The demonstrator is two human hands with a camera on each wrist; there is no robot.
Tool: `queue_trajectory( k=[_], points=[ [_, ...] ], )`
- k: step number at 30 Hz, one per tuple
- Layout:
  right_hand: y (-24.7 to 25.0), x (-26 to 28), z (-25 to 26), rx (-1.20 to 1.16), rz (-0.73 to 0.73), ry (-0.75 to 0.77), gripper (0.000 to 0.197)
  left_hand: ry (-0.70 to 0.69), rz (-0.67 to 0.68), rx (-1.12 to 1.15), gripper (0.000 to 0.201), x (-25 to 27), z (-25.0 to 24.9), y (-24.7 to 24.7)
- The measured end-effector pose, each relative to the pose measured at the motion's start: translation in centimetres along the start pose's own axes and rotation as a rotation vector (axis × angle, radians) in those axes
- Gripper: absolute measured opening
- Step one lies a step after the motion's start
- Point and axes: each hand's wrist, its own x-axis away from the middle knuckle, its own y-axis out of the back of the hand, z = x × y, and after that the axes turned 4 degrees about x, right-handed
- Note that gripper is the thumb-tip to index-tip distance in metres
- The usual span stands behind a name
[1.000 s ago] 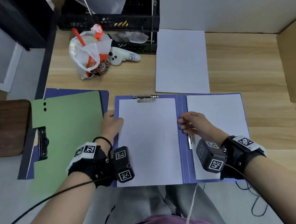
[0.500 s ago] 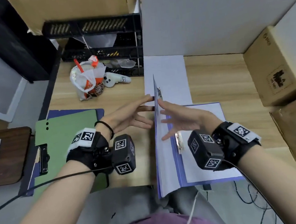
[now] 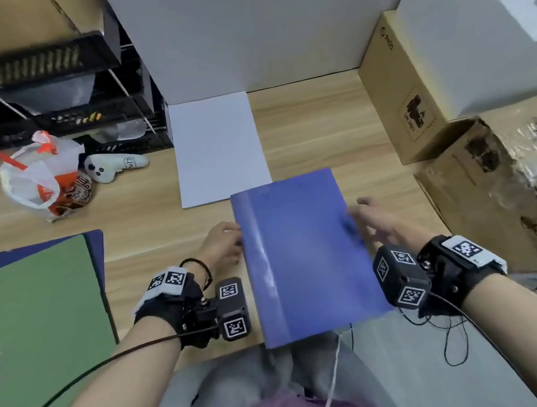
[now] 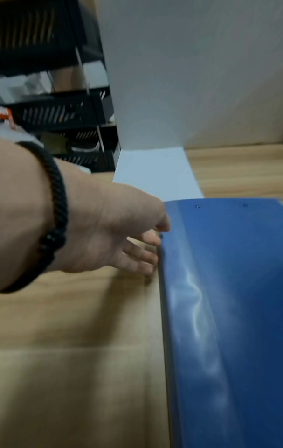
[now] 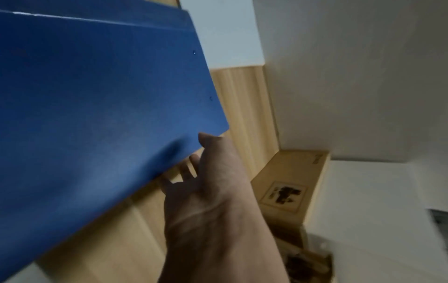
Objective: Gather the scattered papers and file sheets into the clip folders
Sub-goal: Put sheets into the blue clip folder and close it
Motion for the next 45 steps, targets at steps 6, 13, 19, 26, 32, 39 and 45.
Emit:
queue_trajectory(
  k=[6,13,19,26,32,39,45],
  points=[
    [0.1,-5.5,-3.7,0.077,0.080,-0.044,0.015,0.069,-0.041,0.017,0.021,-1.2,2.9,-1.7],
    [2.1,-6.2,-2.3,0.059,0.184,-0.056,0.026,0.071,0.197,0.085,0.049,-1.2,2.2,-3.0],
    [4.6,-6.6,-0.6,-0.168,0.120,-0.003,0.035,-0.176,0.075,0.276,0.041,-2.0,-3.3,-5.6],
    [9.2,-6.4,-1.7,-0.231,0.170,-0.057,0.016,-0.219,-0.112,0.415,0.041,-6.6,-11.1,-9.5],
    [10.8,-7.3,-3.6,-0.317,0.067,-0.123,0.016,-0.151,-0.031,0.299,0.031,-8.9,-10.6,-13.2],
    [12.5,-8.2,-1.6,-0.621,0.034,-0.232,0.011,-0.064,0.072,0.296,0.037,-9.7,-8.8,-14.1],
    [10.6,-8.0,-1.0,-0.793,0.022,-0.174,0.017,-0.199,-0.119,0.329,0.057,-11.1,-11.9,-15.7]
  ],
)
